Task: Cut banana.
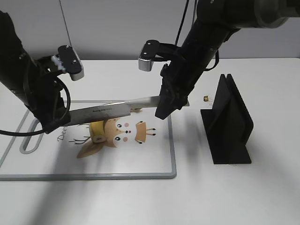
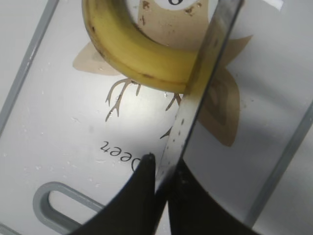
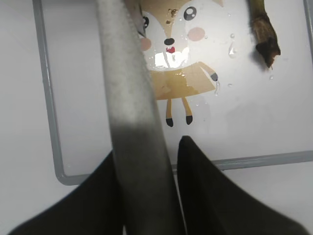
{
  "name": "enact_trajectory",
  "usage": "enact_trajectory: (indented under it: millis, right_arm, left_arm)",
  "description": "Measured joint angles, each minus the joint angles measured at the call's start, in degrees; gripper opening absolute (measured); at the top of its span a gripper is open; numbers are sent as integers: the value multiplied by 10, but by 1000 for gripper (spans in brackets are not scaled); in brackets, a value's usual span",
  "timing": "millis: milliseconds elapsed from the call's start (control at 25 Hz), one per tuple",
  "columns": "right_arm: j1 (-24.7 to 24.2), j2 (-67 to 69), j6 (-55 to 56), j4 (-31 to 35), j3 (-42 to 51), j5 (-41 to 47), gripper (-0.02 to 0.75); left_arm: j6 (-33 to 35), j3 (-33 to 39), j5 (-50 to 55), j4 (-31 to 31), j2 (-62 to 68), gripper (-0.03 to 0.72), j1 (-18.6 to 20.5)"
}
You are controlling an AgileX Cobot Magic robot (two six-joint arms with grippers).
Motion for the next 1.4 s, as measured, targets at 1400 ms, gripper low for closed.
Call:
enact_trajectory:
  millis: [1400]
  right_arm:
    - [0, 96, -12, -10, -3, -54, 261]
  left_arm:
    - [-2, -7, -23, -18, 95, 42, 0]
